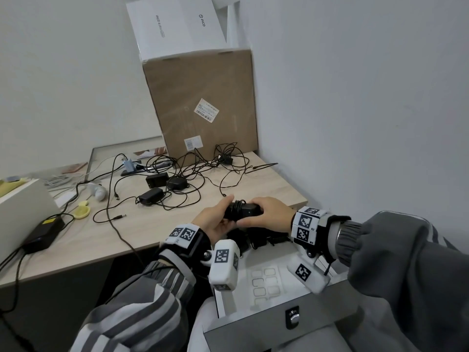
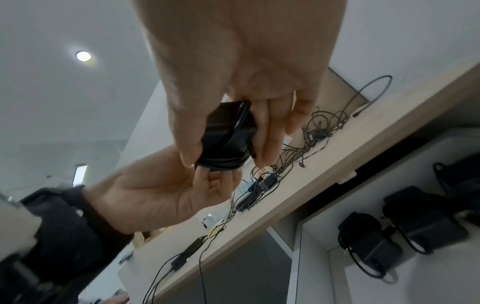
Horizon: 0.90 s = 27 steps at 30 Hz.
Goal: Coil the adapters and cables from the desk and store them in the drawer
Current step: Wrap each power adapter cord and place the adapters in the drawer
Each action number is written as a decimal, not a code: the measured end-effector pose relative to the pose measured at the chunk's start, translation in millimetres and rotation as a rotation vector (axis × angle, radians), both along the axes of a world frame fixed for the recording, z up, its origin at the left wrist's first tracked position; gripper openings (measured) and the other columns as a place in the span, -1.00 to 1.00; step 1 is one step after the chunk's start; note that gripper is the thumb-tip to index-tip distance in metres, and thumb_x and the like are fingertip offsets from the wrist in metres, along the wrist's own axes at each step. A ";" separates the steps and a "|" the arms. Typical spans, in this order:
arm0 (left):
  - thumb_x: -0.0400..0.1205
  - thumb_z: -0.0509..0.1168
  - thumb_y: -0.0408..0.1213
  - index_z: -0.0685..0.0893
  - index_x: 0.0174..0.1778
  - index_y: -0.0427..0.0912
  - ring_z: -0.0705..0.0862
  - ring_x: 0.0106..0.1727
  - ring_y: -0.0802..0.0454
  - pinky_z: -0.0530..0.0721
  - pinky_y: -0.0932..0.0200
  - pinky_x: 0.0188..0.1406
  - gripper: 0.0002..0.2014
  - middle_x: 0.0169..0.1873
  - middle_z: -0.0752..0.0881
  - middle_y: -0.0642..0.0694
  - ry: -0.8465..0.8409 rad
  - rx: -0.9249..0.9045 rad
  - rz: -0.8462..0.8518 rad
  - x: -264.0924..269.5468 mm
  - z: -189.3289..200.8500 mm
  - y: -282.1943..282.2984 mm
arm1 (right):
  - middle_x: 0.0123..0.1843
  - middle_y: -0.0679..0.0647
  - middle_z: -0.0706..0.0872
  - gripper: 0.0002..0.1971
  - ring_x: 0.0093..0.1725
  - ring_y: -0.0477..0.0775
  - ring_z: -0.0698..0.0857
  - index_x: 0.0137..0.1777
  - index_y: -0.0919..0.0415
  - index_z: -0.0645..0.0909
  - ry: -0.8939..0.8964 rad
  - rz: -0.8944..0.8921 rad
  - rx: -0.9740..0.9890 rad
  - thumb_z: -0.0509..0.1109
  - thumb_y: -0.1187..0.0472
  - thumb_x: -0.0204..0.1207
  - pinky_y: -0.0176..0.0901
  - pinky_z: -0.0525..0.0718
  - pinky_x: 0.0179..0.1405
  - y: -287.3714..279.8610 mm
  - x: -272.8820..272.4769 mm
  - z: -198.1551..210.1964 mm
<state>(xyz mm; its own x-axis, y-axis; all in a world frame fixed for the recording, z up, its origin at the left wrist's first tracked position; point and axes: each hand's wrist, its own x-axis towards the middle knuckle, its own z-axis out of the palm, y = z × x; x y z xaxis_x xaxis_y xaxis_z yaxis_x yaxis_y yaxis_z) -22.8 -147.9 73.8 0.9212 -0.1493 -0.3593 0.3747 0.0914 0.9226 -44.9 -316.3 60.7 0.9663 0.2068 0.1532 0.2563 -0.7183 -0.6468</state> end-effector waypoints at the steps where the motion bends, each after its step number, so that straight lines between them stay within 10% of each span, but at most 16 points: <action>1: 0.65 0.30 0.00 0.60 -0.15 -0.31 0.65 -0.55 0.06 0.64 0.31 -0.60 -0.63 -0.48 0.63 -0.16 -0.017 -0.013 -0.008 -0.6 -1.7 -1.3 | -0.20 -0.01 0.74 -0.58 -0.23 -0.08 0.67 -0.09 0.13 0.67 0.015 -0.012 0.052 0.53 -0.22 0.33 -0.29 0.54 -0.25 -1.4 2.4 -3.9; 7: 0.66 0.23 0.10 0.64 0.04 -0.20 0.65 -0.11 0.08 0.57 0.21 -0.12 -0.62 -0.07 0.65 -0.08 -0.016 -0.064 -0.101 0.6 -17.6 -3.8 | -0.03 0.07 0.83 -0.60 0.01 0.00 0.80 0.02 0.13 0.68 0.388 -0.107 0.690 0.41 -0.20 0.44 -0.23 0.54 -0.06 -1.5 7.1 -20.0; 13: 0.69 0.24 -0.08 0.61 0.05 -0.13 0.71 -0.09 0.11 0.63 0.26 -0.10 -0.81 -0.21 0.71 -0.01 0.014 -0.211 -0.167 5.8 -47.2 -9.1 | -0.11 0.10 0.79 -0.53 -0.14 -0.02 0.78 0.07 0.13 0.66 0.559 -0.134 0.872 0.29 -0.27 0.49 -0.21 0.45 -0.22 5.8 17.7 -37.6; 27: 0.58 0.42 -0.17 0.69 0.10 -0.30 0.74 -0.13 -0.05 0.71 0.18 -0.13 -0.71 -0.09 0.78 -0.22 -0.082 -0.217 0.090 37.1 -100.8 -11.8 | -0.04 0.27 0.78 -0.13 -0.25 0.03 0.70 0.04 0.28 0.73 0.916 0.169 0.640 -0.07 -0.50 0.43 -0.27 0.50 -0.34 -13.3 63.7 -73.7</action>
